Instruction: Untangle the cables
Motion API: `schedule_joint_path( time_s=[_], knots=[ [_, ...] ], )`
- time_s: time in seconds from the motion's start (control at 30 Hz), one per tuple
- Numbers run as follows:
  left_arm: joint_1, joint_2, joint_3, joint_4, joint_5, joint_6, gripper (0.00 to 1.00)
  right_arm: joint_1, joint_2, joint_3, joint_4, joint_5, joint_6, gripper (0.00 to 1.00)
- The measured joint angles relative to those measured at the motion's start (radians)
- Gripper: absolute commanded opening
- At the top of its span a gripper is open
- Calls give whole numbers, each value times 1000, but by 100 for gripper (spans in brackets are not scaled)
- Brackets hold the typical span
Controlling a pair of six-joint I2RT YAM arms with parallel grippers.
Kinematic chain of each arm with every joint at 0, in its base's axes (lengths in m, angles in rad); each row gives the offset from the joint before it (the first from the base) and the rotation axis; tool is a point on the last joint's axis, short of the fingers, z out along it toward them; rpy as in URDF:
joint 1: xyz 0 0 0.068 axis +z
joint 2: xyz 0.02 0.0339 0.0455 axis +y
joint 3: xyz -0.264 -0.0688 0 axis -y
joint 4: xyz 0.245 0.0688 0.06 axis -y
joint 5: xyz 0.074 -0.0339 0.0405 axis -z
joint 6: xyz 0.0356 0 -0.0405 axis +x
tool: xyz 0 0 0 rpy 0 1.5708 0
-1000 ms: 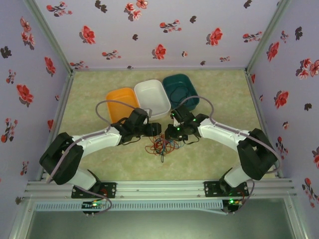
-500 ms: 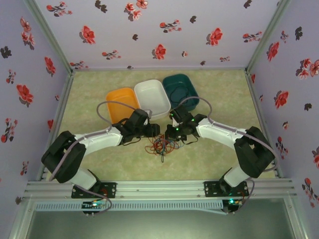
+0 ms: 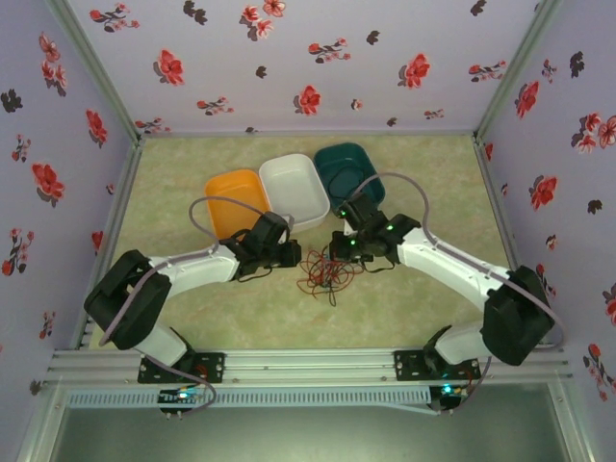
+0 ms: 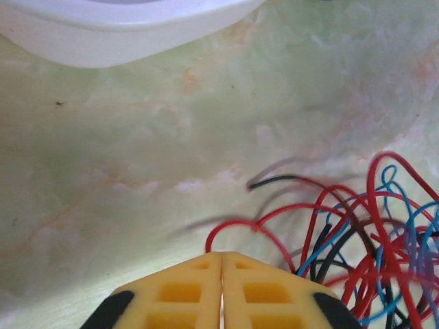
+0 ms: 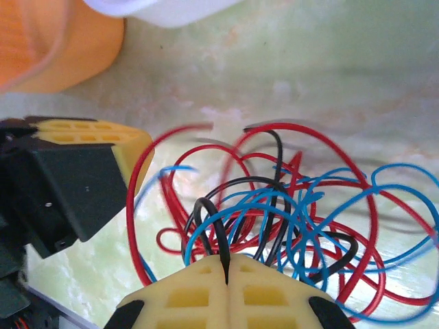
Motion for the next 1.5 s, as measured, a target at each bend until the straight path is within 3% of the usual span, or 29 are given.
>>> schedule_joint_path(
  time_s=[0.3, 0.83, 1.37, 1.5],
  knots=[
    [0, 0, 0, -33, -9, 0, 1, -56, -85, 10, -37, 18, -23, 0],
    [-1, -82, 0, -11, -11, 43, 52, -60, -89, 152, -114, -3, -108, 0],
    [-21, -118, 13, 51, -11, 103, 95, -60, -201, 250, -152, -34, -204, 0],
    [-28, -116, 22, 51, -11, 108, 100, -60, -237, 256, -152, -59, -220, 0]
  ],
)
